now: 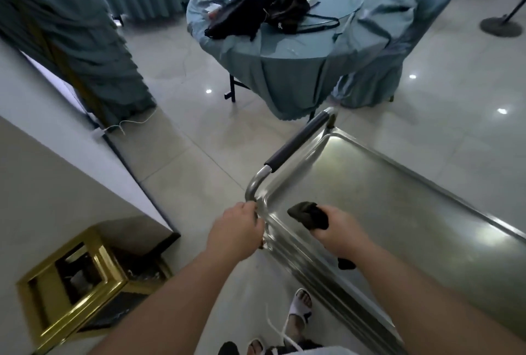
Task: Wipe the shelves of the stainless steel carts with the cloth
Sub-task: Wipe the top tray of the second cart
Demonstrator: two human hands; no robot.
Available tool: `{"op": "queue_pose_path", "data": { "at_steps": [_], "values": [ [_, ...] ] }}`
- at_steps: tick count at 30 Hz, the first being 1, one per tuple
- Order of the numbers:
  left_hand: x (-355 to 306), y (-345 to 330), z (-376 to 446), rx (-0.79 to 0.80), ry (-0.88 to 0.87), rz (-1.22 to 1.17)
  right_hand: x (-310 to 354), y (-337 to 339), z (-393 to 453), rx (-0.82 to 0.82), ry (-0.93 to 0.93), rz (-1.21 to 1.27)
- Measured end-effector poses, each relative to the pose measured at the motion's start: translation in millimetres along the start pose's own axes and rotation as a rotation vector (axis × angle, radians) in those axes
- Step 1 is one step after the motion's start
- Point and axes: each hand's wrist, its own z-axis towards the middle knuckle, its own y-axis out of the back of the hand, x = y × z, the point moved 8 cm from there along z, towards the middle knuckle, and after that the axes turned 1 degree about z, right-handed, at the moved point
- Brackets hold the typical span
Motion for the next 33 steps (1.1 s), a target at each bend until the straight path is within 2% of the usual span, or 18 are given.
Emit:
{"op": "queue_pose_path", "data": {
  "at_steps": [6, 11, 17, 22, 25, 29, 31, 33],
  "values": [
    [-30.3, 16.6, 66.6, 0.011, -0.089, 0.013, -14.8, 27.4, 46.6, -0.060, -0.034, 0.098],
    [-46.8, 32.8, 139.4, 0.037, -0.139, -0.026, -30.9, 21.1, 64.8, -0.044, -0.131, 0.127],
    [-82.5, 44.2, 230.9, 0.031, -0.376, 0.025, -37.1, 0.0, 94.6, -0.029, -0.231, 0.115],
    [-131.5, 33.9, 284.2, 0.127, -0.631, -0.012, -27.5, -1.5, 133.2, -0.165, -0.280, 0.123],
    [-167.0, 21.9, 292.9, 0.068, -0.807, 0.011, -13.0, -9.9, 161.9, -0.281, -0.243, 0.015],
    [-185.7, -4.3, 303.5, 0.030, -0.861, 0.108, 10.9, -40.1, 194.8, -0.379, -0.153, -0.069],
    [-177.0, -21.7, 305.8, 0.034, -0.865, 0.206, 16.5, -71.8, 202.2, -0.304, -0.101, -0.028],
    [-168.4, -29.1, 305.7, 0.021, -0.879, 0.222, 19.9, -118.3, 196.4, -0.142, -0.042, -0.033]
  ]
}}
